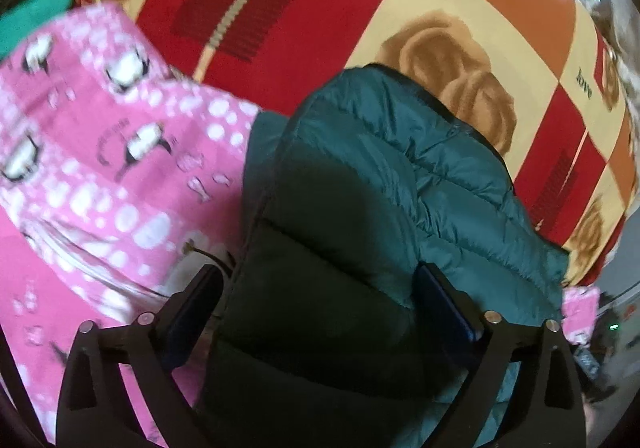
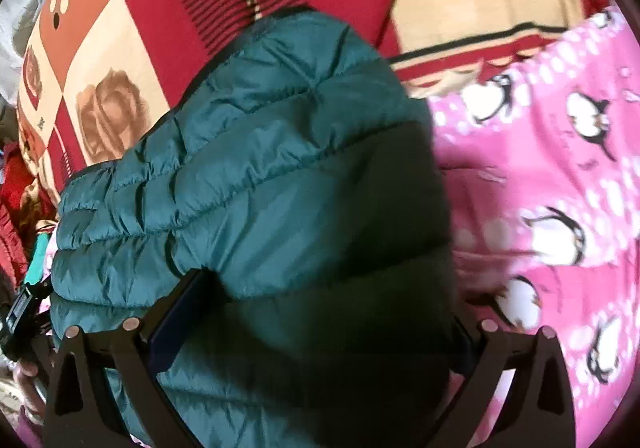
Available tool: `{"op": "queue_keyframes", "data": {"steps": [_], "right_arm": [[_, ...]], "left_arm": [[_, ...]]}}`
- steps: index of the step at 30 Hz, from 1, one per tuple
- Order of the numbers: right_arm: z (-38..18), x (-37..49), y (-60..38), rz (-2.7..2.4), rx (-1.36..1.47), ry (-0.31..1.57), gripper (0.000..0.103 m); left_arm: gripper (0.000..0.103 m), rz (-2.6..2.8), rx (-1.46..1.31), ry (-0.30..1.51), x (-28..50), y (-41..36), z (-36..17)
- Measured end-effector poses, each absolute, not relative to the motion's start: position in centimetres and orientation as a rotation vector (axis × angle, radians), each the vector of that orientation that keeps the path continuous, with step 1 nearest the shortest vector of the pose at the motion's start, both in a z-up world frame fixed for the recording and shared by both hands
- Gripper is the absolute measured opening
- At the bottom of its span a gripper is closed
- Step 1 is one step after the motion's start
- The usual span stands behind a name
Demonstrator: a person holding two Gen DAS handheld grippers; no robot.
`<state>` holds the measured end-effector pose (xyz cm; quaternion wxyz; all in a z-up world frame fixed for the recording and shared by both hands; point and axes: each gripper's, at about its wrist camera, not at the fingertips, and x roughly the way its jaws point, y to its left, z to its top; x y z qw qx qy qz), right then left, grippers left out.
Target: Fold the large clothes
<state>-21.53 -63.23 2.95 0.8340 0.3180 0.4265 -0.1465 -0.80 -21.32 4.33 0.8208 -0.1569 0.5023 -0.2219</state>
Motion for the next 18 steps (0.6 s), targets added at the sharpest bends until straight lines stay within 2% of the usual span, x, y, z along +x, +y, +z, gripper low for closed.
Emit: {"op": "queue_keyframes", "data": {"steps": [3,7,8,10,11,13,16,18], "right_arm": [[2.0,-20.9,-64.1,-0.268,0.729,0.912,0.103],[1.4,-20.1,-64.4,-0.253,0.754,0.934,0.103],[1.4,-20.1,-64.4,-0.255,0.763,0.934,0.103],[1.4,-20.0,-64.1,-0.252,0.772,0.923,0.103],[1.5,-20.1,-63.9,-0.246,0.771,0.918,0.103],[2.0,-20.4,-63.3,-0.245,0.746,0.911,0.096],[3.5,-21.7,-62.4,-0.241,0.696,0.901,0.075],[4.7,-22.3,-61.8,-0.239,0.669,0.892,0.055]], "left_arm": [[0.079,-0.487,-0.395,1.095,-0.3,-21.1,3.4],[0.078,-0.487,-0.413,1.075,-0.4,-21.7,3.0],[0.075,-0.488,-0.408,1.077,-0.4,-21.8,3.0],[0.053,-0.526,-0.413,1.084,-0.5,-22.0,3.2],[0.049,-0.533,-0.411,1.088,-0.7,-22.1,3.4],[0.035,-0.546,-0.393,1.083,-1.2,-22.1,4.0],[0.022,-0.559,-0.356,1.065,-1.8,-22.1,5.1],[0.016,-0.566,-0.363,1.061,-2.5,-21.9,6.1]]}}
